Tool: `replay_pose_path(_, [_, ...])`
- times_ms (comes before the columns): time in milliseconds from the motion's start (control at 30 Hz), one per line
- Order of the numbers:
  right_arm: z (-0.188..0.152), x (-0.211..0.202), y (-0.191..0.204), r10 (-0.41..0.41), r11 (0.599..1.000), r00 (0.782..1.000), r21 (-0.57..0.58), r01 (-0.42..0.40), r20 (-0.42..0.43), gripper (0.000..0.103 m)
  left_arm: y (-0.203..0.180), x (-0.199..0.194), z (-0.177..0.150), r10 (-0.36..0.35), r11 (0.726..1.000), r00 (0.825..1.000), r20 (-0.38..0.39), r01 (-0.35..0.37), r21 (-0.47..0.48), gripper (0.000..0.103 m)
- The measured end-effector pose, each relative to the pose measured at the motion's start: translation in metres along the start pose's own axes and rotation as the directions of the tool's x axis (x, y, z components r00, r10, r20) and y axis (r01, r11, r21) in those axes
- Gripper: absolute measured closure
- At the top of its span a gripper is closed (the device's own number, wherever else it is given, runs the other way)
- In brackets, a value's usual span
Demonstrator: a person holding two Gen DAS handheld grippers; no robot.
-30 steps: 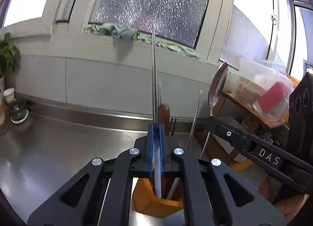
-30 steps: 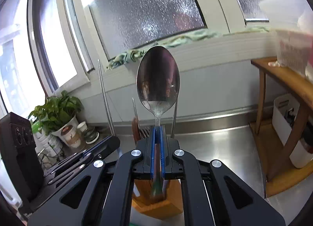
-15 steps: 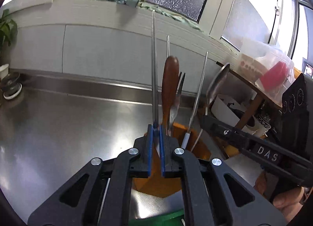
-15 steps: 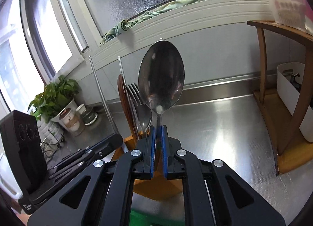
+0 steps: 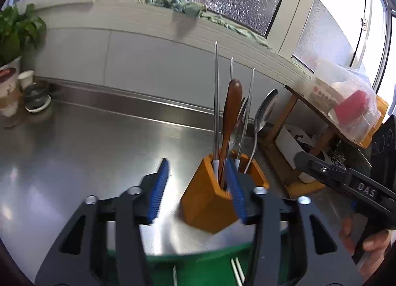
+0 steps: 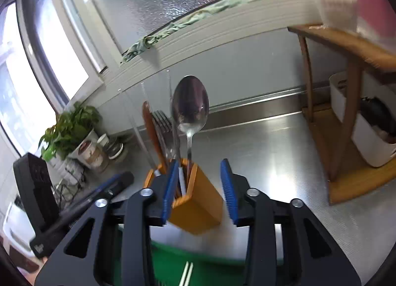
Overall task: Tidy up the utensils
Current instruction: 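Move both open grippers back down over the green tray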
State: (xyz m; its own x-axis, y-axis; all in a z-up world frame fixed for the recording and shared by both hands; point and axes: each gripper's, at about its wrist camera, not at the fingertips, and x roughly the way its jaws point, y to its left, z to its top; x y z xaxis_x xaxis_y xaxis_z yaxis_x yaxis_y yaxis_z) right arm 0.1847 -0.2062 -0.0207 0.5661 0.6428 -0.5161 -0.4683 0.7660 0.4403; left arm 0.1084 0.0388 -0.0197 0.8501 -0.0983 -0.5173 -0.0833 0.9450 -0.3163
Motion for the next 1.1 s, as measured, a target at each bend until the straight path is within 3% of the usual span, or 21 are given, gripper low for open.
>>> replay_pose_path(33, [-0.003, -0.006, -0.001, 0.004, 1.0, 1.0, 0.009, -0.004, -0.006, 0.026, 0.001, -0.009, -0.001, 0.005, 1.0, 1.0, -0.003, -0.005, -0.002, 0.04])
replay_pose_path(100, [-0.009, -0.016, -0.004, 0.01, 0.999, 0.999, 0.042, -0.008, -0.042, 0.01, 0.003, -0.021, -0.003, 0.008, 1.0, 1.0, -0.022, -0.009, -0.02, 0.031])
replay_pose_path(133, [-0.011, -0.019, -0.005, 0.019, 0.998, 0.997, 0.06, -0.015, -0.068, 0.007, 0.005, -0.028, -0.004, 0.008, 0.999, 0.999, -0.041, -0.009, -0.031, 0.027])
replay_pose_path(300, [-0.024, -0.032, -0.001, 0.019, 0.999, 0.982, 0.053, -0.009, -0.19, 0.004, 0.011, -0.056, -0.014, 0.001, 0.999, 0.993, -0.122, -0.006, -0.041, 0.01])
replay_pose_path(433, [-0.038, -0.032, 0.01, -0.028, 1.0, 0.953, -0.014, 0.025, -0.302, 0.004, 0.011, -0.069, -0.026, -0.006, 1.0, 0.975, -0.222, 0.002, -0.017, 0.008])
replay_pose_path(533, [-0.053, -0.029, 0.018, -0.083, 0.996, 0.921, -0.073, 0.06, -0.381, 0.004, 0.011, -0.072, -0.035, 0.015, 1.0, 0.954, -0.3, -0.015, 0.003, 0.008])
replay_pose_path(767, [-0.08, -0.027, 0.031, -0.175, 0.984, 0.837, -0.126, 0.127, -0.518, 0.004, 0.02, -0.065, -0.067, 0.063, 0.997, 0.861, -0.504, -0.071, 0.003, 0.008])
replay_pose_path(867, [-0.089, -0.024, 0.035, -0.197, 0.98, 0.808, -0.142, 0.142, -0.555, 0.014, 0.023, -0.064, -0.077, 0.061, 0.997, 0.834, -0.549, -0.073, -0.001, 0.009])
replay_pose_path(933, [-0.098, -0.018, 0.036, -0.192, 0.981, 0.781, -0.132, 0.141, -0.594, 0.034, 0.022, -0.063, -0.085, 0.061, 0.998, 0.814, -0.578, -0.07, 0.006, 0.01])
replay_pose_path(967, [-0.102, -0.016, 0.038, -0.193, 0.981, 0.77, -0.133, 0.14, -0.608, 0.039, 0.021, -0.063, -0.087, 0.061, 0.998, 0.809, -0.585, -0.064, 0.015, 0.014])
replay_pose_path(1033, [-0.111, -0.009, 0.042, -0.189, 0.982, 0.745, -0.137, 0.131, -0.64, 0.059, 0.016, -0.062, -0.092, 0.06, 0.998, 0.789, -0.612, -0.044, 0.042, 0.02])
replay_pose_path(1100, [-0.121, -0.003, 0.044, -0.182, 0.983, 0.72, -0.13, 0.127, -0.67, 0.066, 0.015, -0.059, -0.1, 0.056, 0.998, 0.759, -0.649, -0.029, 0.053, 0.03])
